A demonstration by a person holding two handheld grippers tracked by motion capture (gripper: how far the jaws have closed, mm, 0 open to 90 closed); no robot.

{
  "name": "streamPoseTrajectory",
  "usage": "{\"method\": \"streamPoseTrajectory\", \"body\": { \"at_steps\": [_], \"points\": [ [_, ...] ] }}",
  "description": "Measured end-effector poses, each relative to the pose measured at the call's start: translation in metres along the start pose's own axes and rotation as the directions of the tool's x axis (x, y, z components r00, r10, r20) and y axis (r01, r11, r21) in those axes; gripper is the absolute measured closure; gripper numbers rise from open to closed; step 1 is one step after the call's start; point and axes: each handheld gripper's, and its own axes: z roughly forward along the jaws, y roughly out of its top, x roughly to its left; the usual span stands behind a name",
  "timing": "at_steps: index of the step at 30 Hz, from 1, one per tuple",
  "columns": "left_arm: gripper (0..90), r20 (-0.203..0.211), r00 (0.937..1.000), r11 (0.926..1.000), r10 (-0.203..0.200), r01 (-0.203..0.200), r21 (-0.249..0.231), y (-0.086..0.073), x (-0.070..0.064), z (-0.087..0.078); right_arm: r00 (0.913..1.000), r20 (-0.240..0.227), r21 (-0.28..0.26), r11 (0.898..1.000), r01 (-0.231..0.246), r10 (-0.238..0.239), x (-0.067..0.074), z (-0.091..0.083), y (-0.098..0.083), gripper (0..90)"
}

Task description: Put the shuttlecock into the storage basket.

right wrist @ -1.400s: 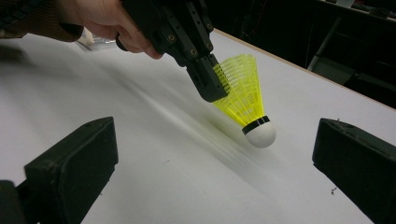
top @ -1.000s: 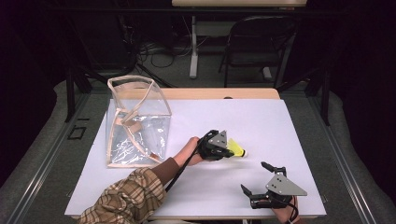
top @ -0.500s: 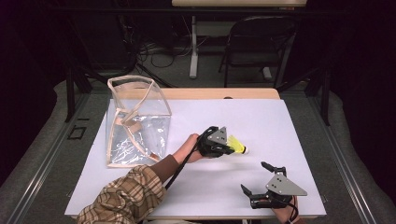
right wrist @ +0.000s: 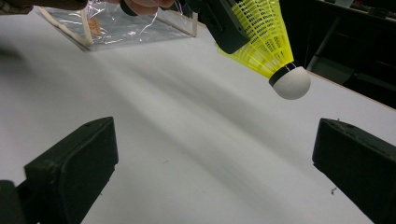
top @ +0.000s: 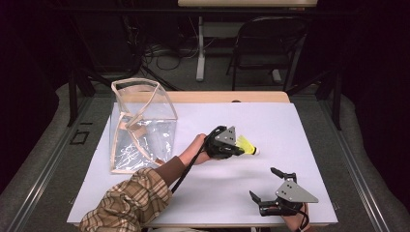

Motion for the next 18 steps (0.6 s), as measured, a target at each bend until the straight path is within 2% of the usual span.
{"method": "streamPoseTrajectory", "body": {
  "at_steps": [18],
  "points": [
    [88.9,-0.002,0.9999,0.9997,0.015,-0.015,-0.017,0.016,0.004,-0.009,1.0,-0.003,0.002,1.0,0.0,0.0,0.0,0.0,0.0,0.0]
  ]
}}
